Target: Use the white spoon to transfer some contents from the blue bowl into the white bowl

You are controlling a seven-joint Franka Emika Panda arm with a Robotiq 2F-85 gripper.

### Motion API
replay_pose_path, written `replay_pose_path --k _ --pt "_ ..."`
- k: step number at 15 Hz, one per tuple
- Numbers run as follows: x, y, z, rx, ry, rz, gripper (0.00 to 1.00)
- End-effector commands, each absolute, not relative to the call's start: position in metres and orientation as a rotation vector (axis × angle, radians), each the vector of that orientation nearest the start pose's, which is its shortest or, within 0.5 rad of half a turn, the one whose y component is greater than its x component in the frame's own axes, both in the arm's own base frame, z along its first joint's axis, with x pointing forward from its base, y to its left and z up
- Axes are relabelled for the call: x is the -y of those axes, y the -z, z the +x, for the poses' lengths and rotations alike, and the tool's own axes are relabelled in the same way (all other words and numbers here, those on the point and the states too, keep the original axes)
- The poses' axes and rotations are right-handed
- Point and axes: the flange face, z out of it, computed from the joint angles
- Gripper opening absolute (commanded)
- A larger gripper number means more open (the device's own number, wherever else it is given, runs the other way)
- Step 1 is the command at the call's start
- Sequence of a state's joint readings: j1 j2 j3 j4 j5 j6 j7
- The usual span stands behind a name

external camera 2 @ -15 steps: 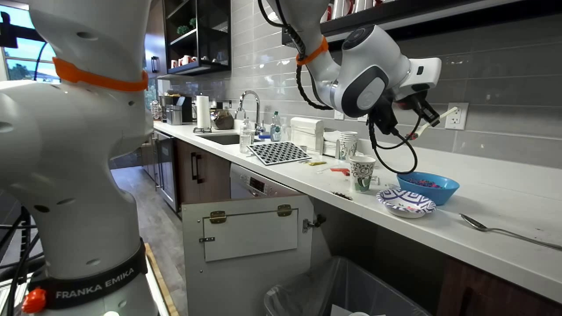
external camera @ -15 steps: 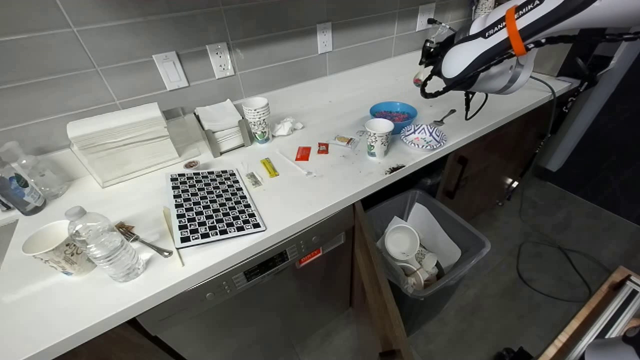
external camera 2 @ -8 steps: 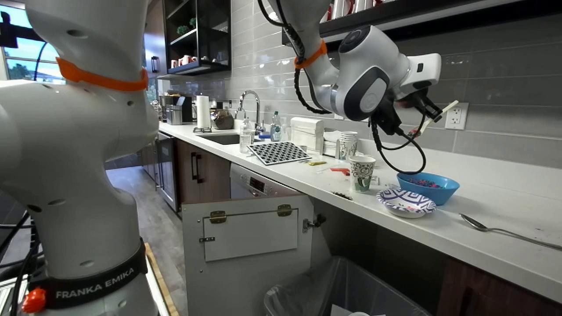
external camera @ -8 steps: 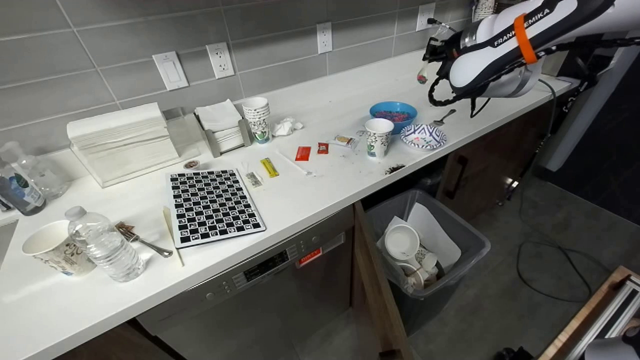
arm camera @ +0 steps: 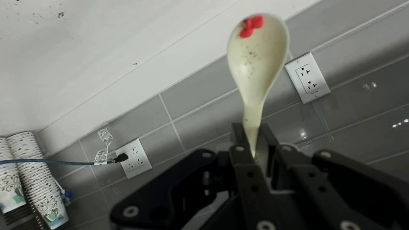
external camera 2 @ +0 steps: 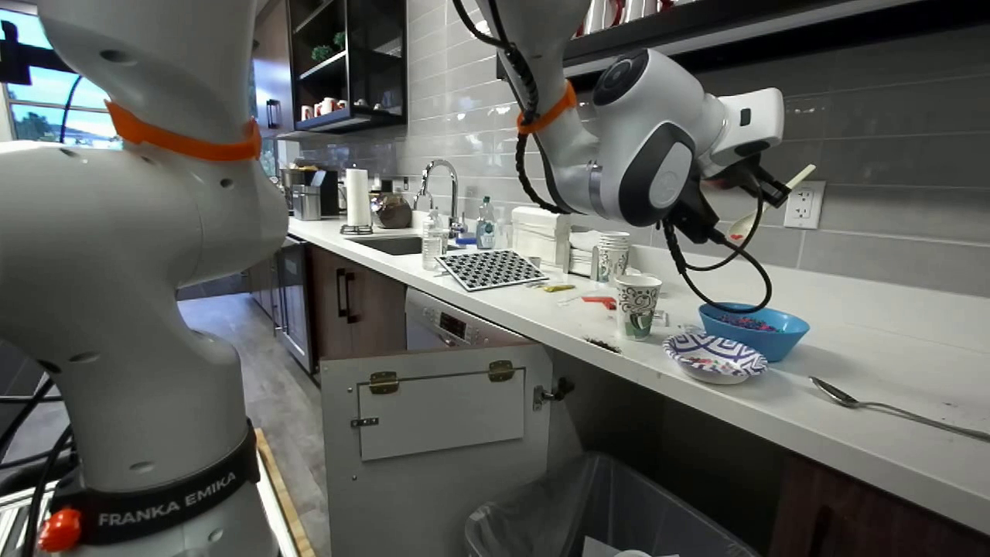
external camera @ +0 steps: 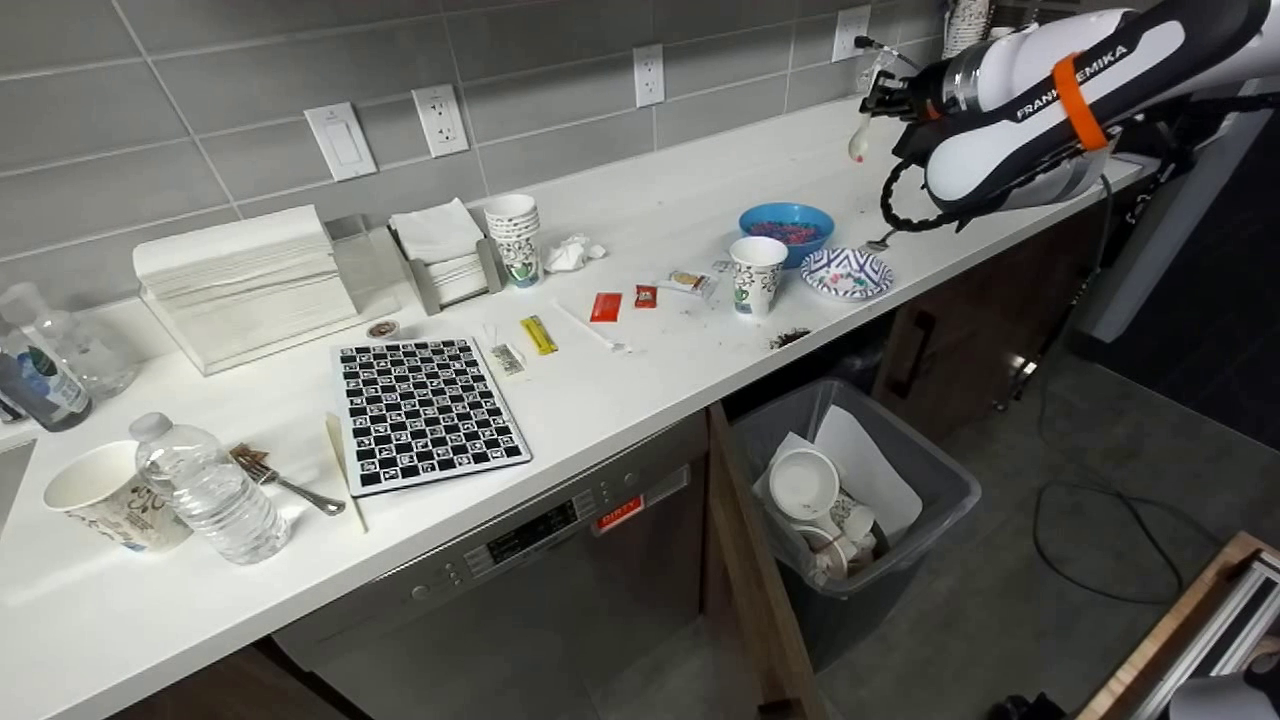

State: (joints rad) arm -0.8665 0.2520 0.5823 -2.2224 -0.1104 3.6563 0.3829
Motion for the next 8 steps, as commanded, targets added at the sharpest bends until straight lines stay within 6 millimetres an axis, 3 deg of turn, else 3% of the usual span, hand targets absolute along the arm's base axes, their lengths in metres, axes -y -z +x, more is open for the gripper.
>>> replay_pose_path --k 1,8 --pt "0.1769 -0.4278 0.5528 -0.761 1.727 -2.302 0.03" --pt "0.181 -0.4272 0.5522 -0.75 1.696 -2.317 0.03"
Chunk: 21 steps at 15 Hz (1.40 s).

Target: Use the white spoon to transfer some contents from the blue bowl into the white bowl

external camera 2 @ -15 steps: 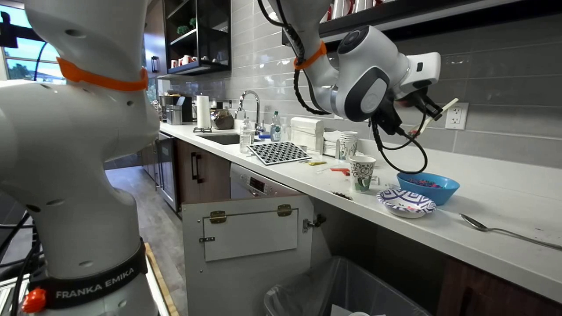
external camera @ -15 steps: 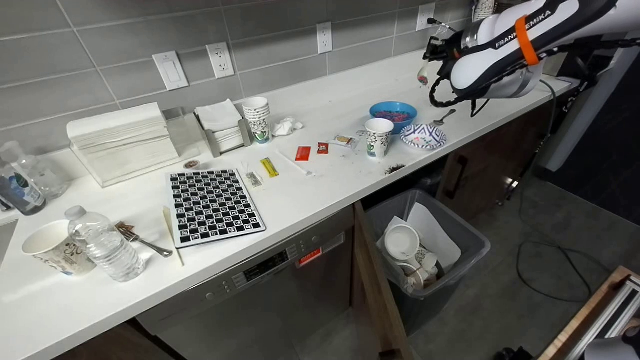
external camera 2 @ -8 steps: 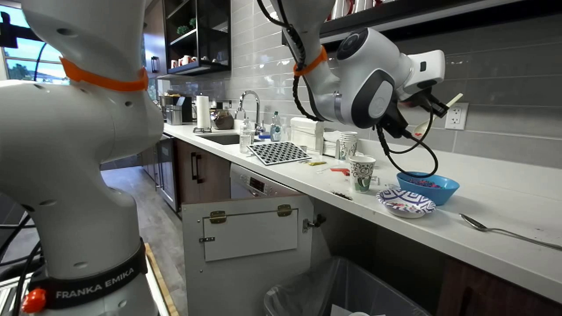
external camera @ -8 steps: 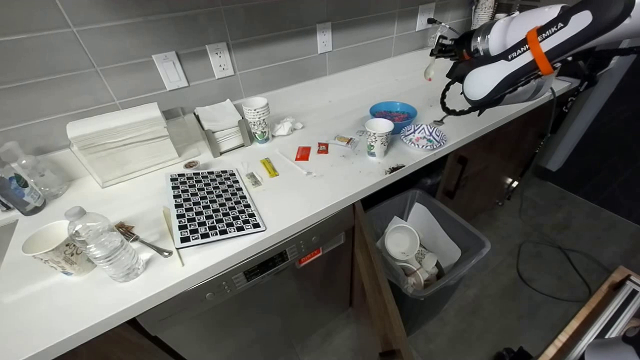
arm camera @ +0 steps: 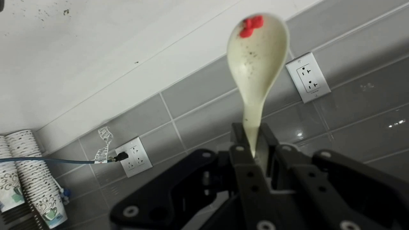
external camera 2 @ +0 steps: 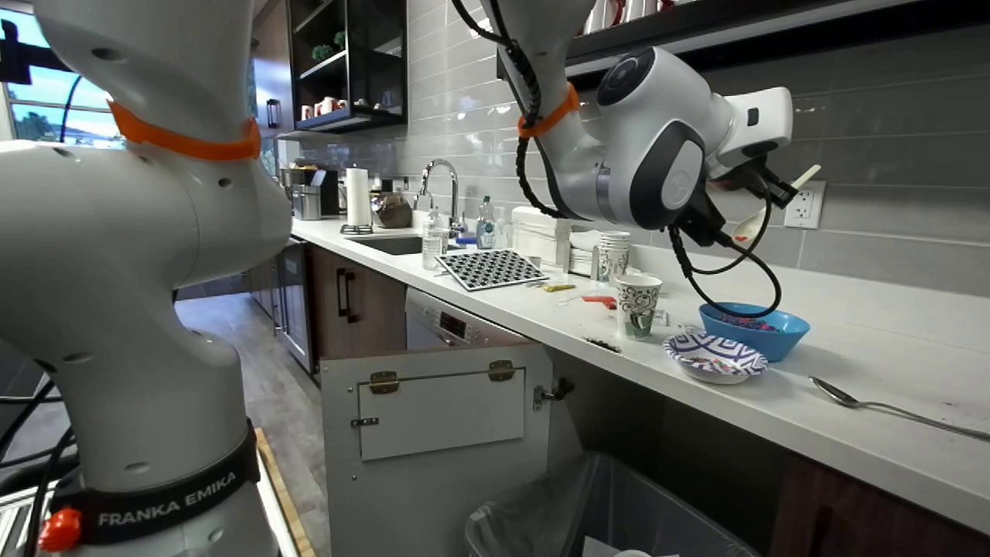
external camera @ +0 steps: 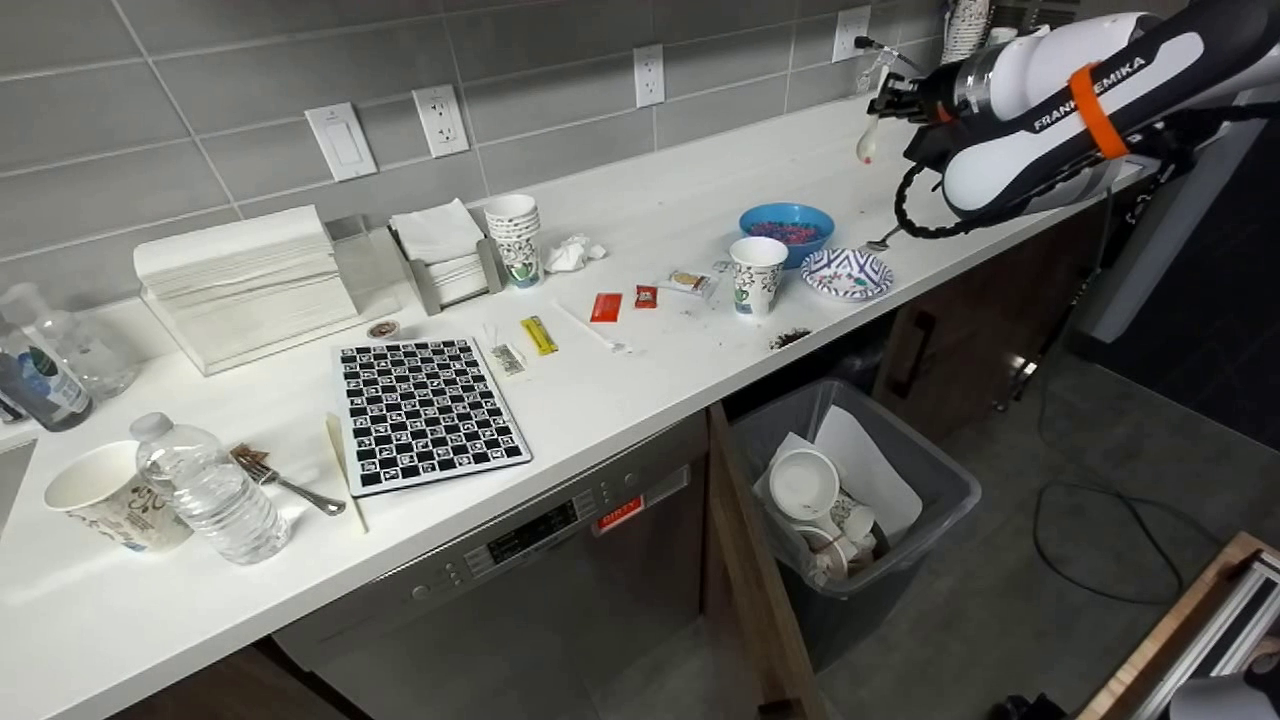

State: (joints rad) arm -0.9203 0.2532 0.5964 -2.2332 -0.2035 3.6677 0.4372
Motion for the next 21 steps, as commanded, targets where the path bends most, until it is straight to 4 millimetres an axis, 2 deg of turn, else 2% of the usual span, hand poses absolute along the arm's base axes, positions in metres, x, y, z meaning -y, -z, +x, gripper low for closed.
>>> replay_pose_path --k 1,8,13,15,16,17,21 --pt "0.181 -0.428 0.552 -0.759 1.685 -2.322 0.03" --pt "0.193 -0.428 0.562 -0.934 1.458 -2.446 0.03" --pt "0.209 -0.452 0.571 -1.105 1.217 -2.584 0.03" --pt "0.212 -0.464 0.577 -1.129 1.098 -2.626 0.03" --pt "0.221 -0.465 0.58 -1.202 1.048 -2.661 0.03" --pt "0.222 -0.468 0.585 -1.216 0.991 -2.688 0.03" --pt "0.225 -0.464 0.608 -1.28 0.761 -2.738 0.03"
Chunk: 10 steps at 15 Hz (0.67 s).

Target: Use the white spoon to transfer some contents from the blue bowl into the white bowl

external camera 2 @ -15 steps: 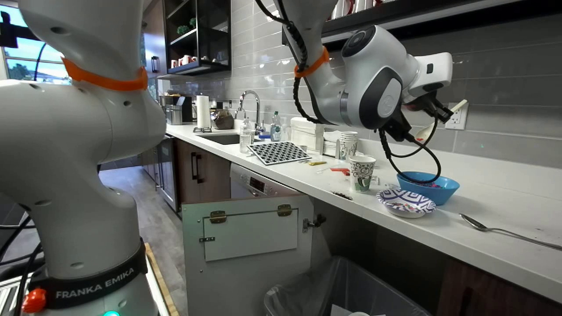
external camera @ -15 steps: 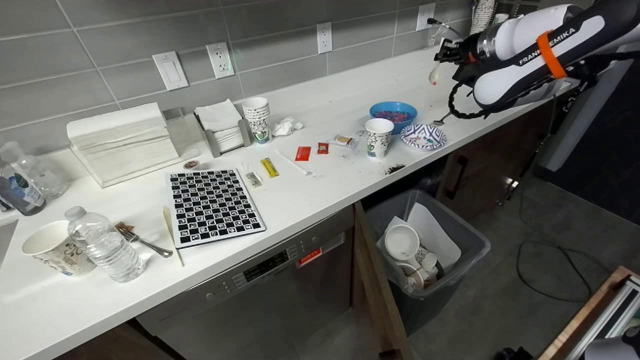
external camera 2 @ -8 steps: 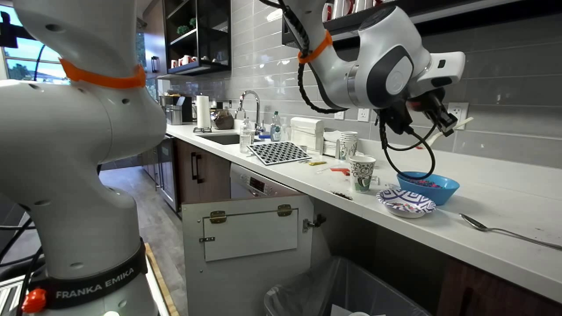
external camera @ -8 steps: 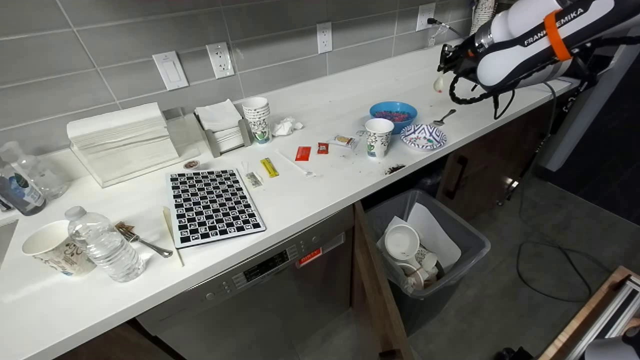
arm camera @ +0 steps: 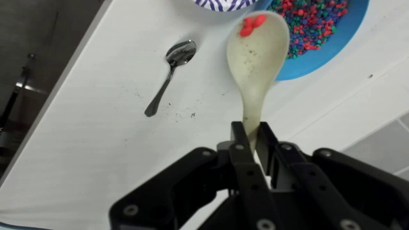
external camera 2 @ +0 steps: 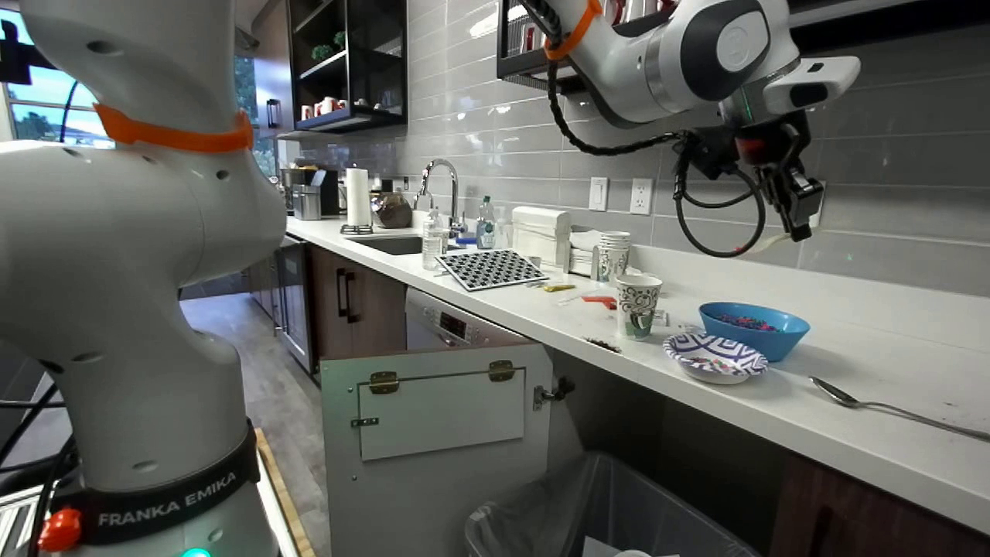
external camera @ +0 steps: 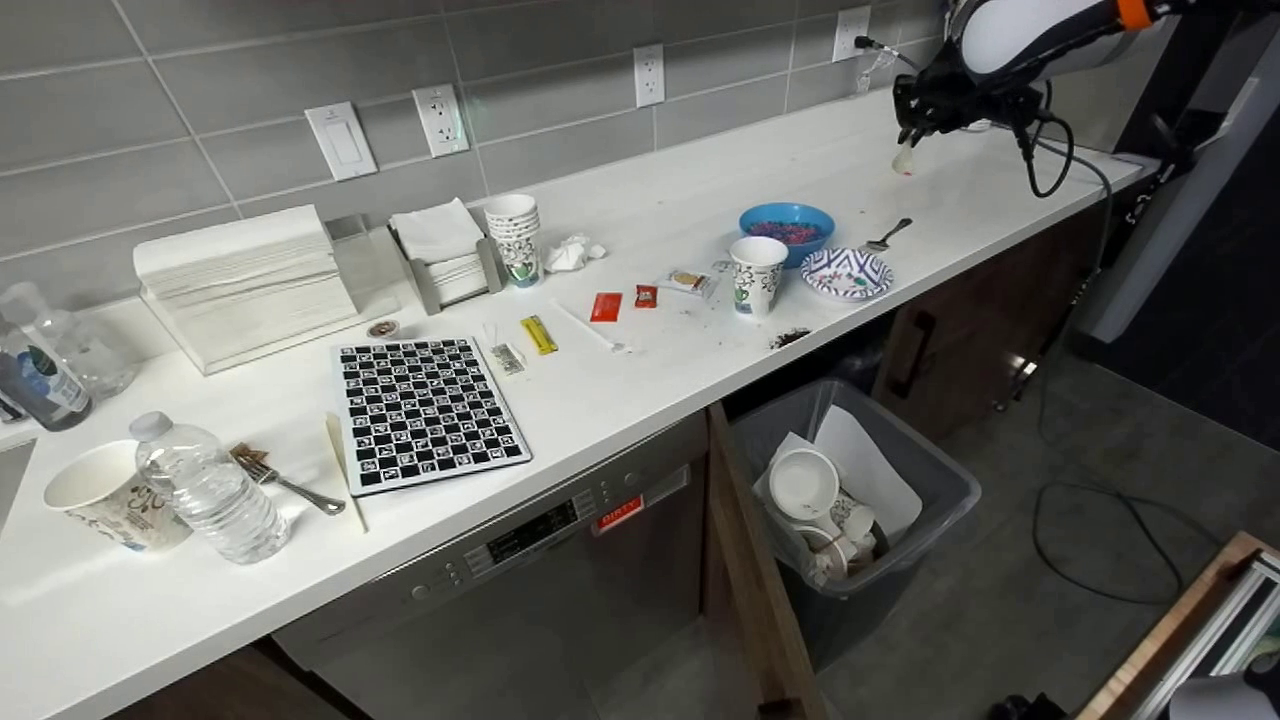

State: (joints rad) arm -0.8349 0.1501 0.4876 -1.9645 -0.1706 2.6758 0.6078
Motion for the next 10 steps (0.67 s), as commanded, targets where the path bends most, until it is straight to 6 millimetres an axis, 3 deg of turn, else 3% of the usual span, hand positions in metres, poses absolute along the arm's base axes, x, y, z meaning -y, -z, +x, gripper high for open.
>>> replay_pose_path --k 1,5,10 --pt "0.23 -0.459 0.614 -1.3 0.709 -2.744 0.03" --pt "0.249 -0.437 0.637 -1.377 0.568 -2.729 0.03" --pt "0.287 -0.411 0.657 -1.445 0.531 -2.662 0.03"
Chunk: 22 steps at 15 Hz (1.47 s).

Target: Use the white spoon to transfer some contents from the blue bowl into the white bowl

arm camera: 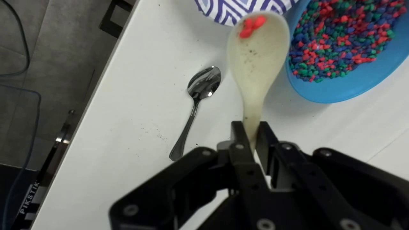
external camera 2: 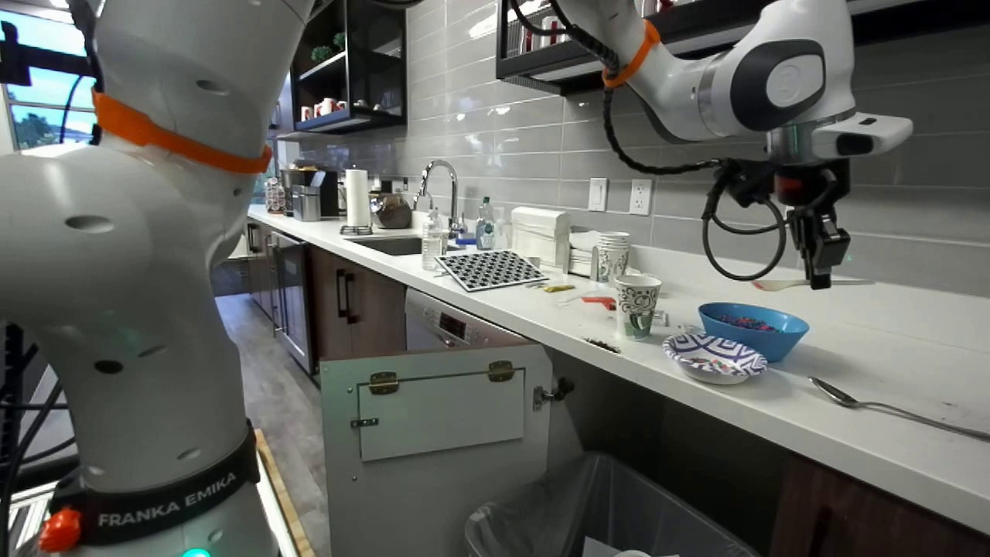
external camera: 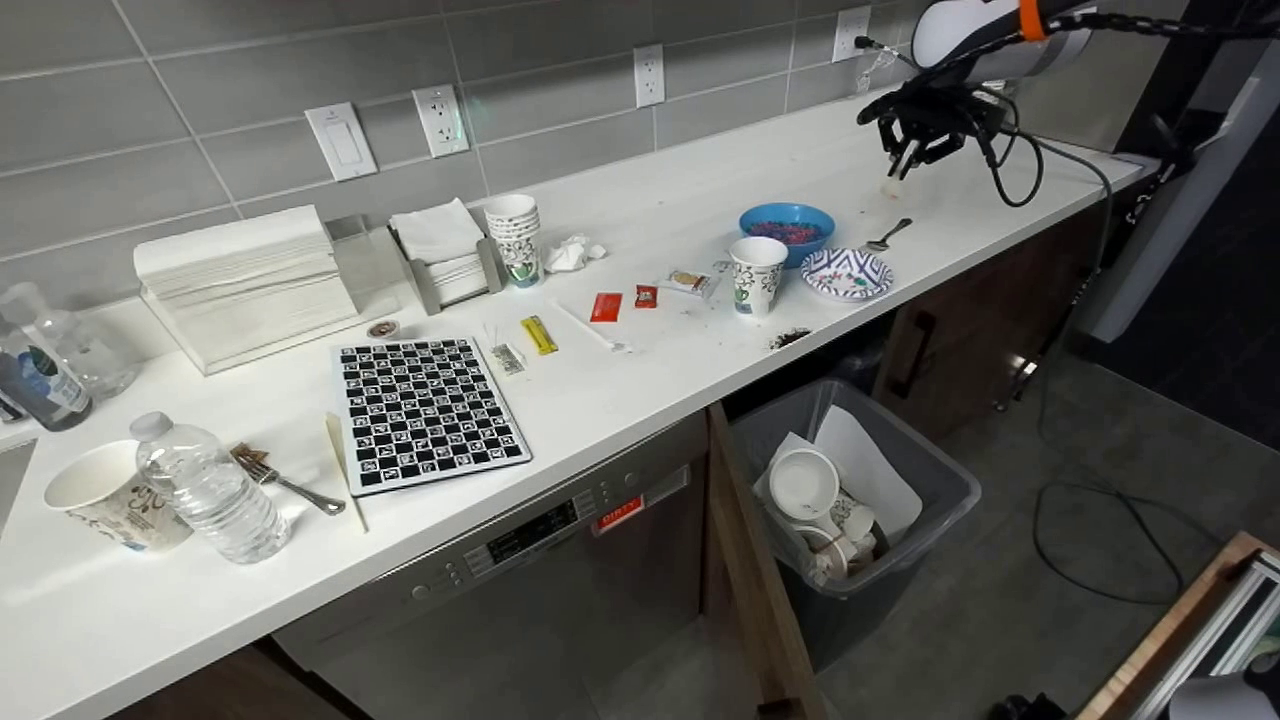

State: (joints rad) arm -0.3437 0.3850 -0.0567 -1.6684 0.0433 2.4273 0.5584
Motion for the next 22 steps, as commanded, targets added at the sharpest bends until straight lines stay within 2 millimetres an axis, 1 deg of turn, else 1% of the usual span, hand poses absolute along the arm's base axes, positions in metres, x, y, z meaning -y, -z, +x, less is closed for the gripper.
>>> replay_pose_path --k 1,6,7,8,10,12,13,14,15,19,22 --pt "0.295 -0.406 0.659 -1.455 0.532 -2.651 0.03" --pt "0.333 -0.385 0.665 -1.489 0.535 -2.601 0.03" --pt "0.336 -0.382 0.668 -1.495 0.543 -2.584 0.03" --pt "0.329 -0.389 0.659 -1.502 0.575 -2.604 0.14" --pt "0.334 -0.383 0.663 -1.509 0.577 -2.593 0.14" --pt "0.335 -0.382 0.665 -1.509 0.579 -2.592 0.14" --pt "0.337 -0.377 0.667 -1.524 0.551 -2.586 0.03" --pt "0.346 -0.368 0.667 -1.585 0.504 -2.582 0.03" --pt "0.351 -0.361 0.666 -1.615 0.474 -2.582 0.03" --pt "0.371 -0.328 0.662 -1.714 0.261 -2.581 0.03" --pt "0.382 -0.314 0.661 -1.76 0.164 -2.572 0.03"
